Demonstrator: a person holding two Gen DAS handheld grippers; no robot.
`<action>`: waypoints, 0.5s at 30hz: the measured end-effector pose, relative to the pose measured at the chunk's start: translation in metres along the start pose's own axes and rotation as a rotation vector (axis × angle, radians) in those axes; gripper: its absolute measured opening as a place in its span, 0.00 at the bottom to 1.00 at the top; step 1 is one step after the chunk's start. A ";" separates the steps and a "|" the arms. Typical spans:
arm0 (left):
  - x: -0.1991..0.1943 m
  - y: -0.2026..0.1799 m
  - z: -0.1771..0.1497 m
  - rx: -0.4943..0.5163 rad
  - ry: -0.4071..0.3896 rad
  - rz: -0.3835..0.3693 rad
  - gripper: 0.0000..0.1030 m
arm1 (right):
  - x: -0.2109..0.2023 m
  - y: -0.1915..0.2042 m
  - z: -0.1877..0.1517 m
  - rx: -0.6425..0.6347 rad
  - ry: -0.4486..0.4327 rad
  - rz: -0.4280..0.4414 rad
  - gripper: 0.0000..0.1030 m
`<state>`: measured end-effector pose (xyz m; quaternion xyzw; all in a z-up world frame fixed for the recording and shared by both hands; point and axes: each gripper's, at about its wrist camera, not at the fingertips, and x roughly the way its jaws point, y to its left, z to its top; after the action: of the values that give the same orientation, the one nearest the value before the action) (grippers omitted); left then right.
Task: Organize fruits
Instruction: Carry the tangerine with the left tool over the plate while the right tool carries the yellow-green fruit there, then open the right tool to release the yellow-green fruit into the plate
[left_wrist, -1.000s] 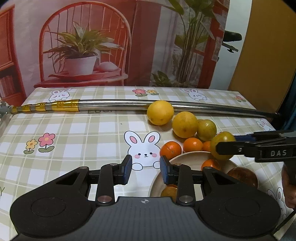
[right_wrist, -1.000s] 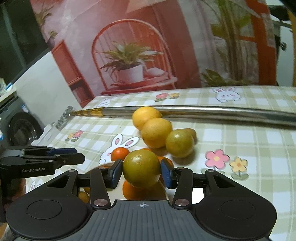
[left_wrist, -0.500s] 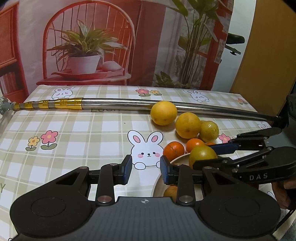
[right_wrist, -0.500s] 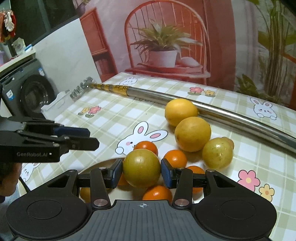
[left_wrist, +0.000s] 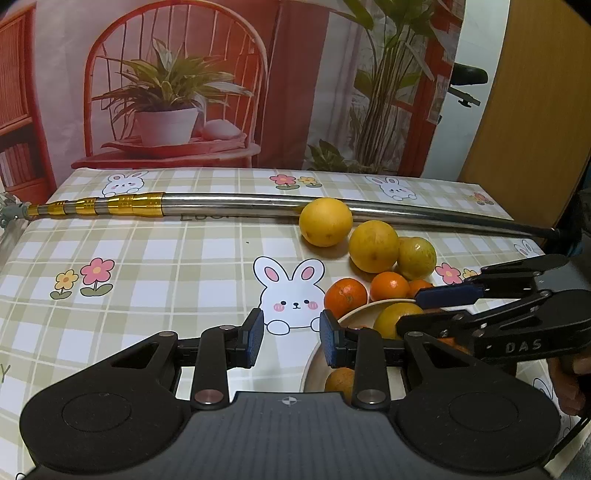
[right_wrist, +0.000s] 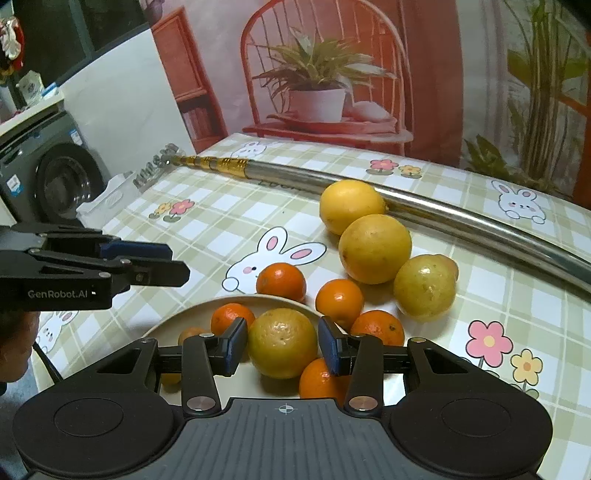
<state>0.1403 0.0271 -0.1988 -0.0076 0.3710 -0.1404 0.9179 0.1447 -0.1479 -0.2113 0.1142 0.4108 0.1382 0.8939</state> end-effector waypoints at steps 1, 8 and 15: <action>0.000 0.000 0.000 -0.001 -0.001 0.000 0.34 | -0.003 -0.001 0.000 0.005 -0.011 -0.004 0.39; -0.002 0.004 0.005 -0.003 -0.023 0.012 0.34 | -0.022 -0.015 -0.001 0.054 -0.078 -0.037 0.39; -0.004 0.004 0.020 0.005 -0.042 0.020 0.34 | -0.046 -0.042 0.002 0.120 -0.169 -0.134 0.39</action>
<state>0.1523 0.0301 -0.1817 -0.0045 0.3515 -0.1321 0.9268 0.1238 -0.2031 -0.1909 0.1508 0.3484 0.0432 0.9241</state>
